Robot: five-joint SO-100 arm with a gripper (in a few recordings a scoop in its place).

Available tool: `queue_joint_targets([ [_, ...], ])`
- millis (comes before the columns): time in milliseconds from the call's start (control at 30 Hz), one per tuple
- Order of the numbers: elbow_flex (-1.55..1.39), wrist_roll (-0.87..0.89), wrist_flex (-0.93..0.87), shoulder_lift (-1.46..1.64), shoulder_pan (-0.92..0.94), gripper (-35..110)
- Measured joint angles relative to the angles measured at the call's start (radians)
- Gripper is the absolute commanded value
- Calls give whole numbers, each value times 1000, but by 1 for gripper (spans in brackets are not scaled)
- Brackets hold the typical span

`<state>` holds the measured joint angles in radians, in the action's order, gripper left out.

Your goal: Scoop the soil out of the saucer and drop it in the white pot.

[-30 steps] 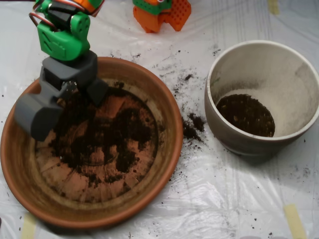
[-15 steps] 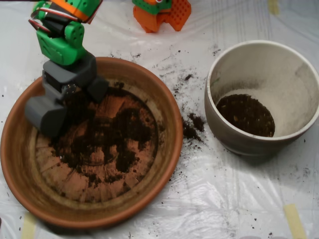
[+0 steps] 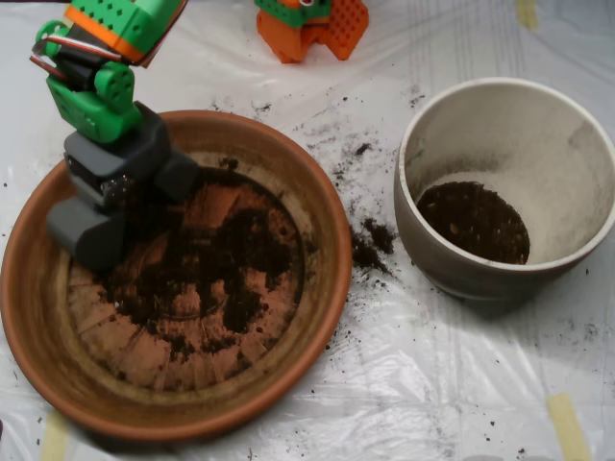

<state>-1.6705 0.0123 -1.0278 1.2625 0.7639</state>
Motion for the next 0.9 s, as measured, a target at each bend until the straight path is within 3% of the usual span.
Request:
queue_joint_targets([
  [100, 38, 0, 5, -17, 12, 18],
  [367, 120, -41, 31, -54, 28, 9],
  [900, 87, -265, 279, -55, -52, 0],
])
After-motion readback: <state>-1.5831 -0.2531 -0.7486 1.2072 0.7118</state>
